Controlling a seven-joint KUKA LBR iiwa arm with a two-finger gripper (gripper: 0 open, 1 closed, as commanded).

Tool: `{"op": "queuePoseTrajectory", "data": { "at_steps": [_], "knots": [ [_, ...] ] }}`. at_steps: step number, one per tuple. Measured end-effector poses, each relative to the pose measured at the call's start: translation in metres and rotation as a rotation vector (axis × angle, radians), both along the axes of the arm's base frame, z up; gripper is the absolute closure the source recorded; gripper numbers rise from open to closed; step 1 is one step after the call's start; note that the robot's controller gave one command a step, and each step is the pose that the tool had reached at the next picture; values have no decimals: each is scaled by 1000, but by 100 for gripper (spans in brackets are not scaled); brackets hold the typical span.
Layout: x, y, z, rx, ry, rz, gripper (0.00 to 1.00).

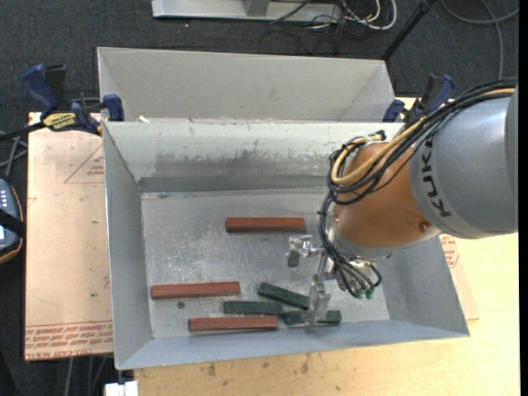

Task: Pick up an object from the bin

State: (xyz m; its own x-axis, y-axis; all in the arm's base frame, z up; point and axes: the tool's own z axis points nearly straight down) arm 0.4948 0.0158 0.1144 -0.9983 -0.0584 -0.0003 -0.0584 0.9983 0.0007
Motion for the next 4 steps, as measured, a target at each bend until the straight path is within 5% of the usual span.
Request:
{"op": "queuePoseTrajectory", "data": {
  "at_steps": [1, 2, 3, 4],
  "knots": [
    [-1, -17, -42, 0, -1, -74, 100],
    [-1, -17, -42, 0, -1, -74, 100],
    [14, -12, 4, 0, 5, -60, 100],
    [1, -16, 56, 0, -2, -52, 100]
  ]
}}
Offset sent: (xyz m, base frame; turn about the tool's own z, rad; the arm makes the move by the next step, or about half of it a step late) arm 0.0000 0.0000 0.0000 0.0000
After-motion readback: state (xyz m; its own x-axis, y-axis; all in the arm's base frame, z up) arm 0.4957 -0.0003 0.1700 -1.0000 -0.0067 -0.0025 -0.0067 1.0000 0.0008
